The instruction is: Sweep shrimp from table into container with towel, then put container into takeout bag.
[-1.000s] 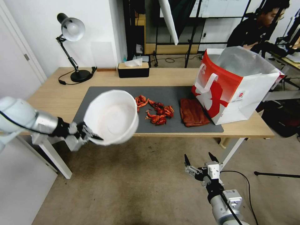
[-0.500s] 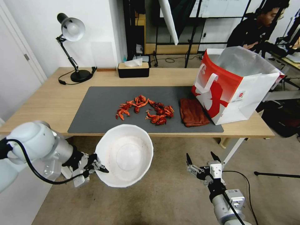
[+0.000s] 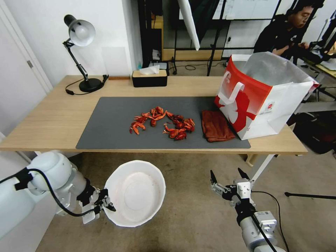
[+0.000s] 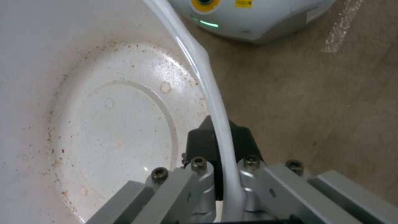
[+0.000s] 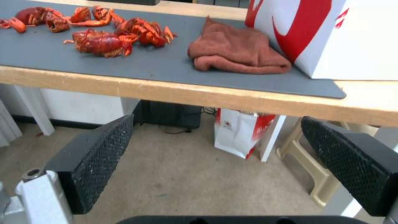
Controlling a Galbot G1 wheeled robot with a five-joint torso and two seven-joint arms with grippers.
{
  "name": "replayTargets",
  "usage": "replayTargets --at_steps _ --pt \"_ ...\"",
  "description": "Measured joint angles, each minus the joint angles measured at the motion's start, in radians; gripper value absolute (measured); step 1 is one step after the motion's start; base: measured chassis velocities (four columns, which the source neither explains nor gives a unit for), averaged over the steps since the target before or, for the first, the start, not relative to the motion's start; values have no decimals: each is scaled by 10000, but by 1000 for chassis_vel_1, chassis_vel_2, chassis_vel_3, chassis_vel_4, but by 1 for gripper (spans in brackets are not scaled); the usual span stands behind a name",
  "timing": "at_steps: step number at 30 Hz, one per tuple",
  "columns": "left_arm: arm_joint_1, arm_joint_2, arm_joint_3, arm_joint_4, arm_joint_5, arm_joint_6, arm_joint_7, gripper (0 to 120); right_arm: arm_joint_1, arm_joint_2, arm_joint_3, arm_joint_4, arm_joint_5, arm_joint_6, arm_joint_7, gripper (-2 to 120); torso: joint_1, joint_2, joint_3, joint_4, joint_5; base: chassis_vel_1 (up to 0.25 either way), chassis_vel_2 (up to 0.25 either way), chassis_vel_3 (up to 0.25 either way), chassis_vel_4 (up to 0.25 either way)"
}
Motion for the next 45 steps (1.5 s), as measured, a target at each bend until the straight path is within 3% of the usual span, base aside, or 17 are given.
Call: replayTargets --at_steps 8,15,25,33,45 --pt "-644 -704 954 1298 55 189 -151 0 -66 21 10 335 -68 1 3 100 0 0 0 1 0 0 0 0 0" --pt "-1116 -1037 1258 1776 14 235 -310 0 -99 30 13 373 -83 2 8 100 1 0 0 0 0 0 0 0 0" --pt "-2666 -1710 2039 2313 -140 321 -1046 0 -90 23 44 476 -83 42 44 100 1 0 -1 -2 1 0 0 0 0" --pt "-2848 -1809 2227 2300 -91 362 -1441 0 491 -122 6 621 587 -44 119 100 0 0 -1 0 1 0 0 0 0" --pt "-3064 -1884 2397 2408 17 327 -1478 0 3467 -1209 -44 -807 2270 -747 536 100 1 -1 0 -1 1 0 0 0 0"
